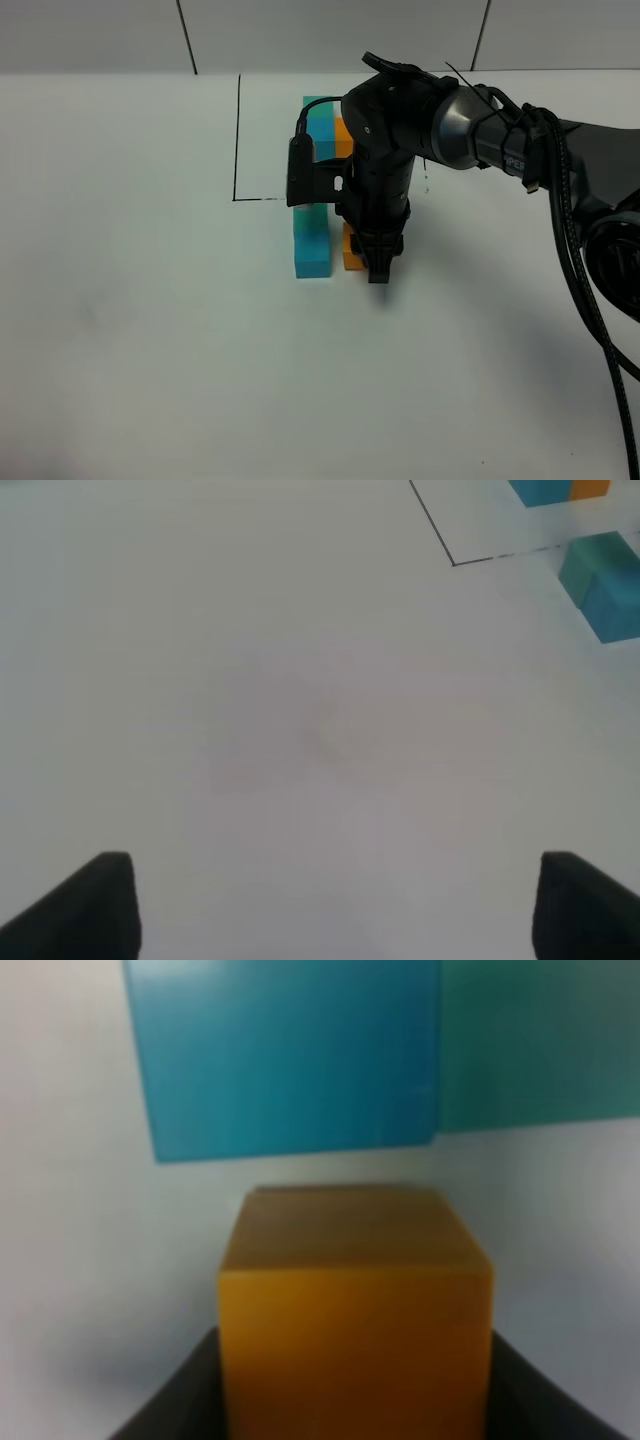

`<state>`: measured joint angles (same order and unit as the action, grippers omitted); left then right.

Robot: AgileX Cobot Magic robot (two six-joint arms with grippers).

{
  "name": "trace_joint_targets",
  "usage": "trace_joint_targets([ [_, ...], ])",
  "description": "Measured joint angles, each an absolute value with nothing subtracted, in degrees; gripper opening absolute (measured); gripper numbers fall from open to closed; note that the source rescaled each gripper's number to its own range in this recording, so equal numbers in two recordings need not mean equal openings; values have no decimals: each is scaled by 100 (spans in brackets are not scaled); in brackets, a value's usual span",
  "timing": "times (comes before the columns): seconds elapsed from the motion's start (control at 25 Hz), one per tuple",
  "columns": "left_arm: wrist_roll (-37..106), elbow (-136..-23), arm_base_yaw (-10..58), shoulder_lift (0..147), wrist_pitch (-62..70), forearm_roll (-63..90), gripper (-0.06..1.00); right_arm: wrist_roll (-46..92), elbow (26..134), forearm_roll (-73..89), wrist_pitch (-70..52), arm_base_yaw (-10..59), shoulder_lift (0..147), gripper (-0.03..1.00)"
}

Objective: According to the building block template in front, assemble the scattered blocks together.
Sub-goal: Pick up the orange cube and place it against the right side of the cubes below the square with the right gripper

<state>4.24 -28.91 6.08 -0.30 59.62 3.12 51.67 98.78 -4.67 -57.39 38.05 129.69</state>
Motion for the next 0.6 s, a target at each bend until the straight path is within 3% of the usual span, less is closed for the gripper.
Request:
trace_joint_targets([
  [0.6,424,-2891,608,-30,5962,312,79,5233,9923,-283,-5922,3826,13092,2],
])
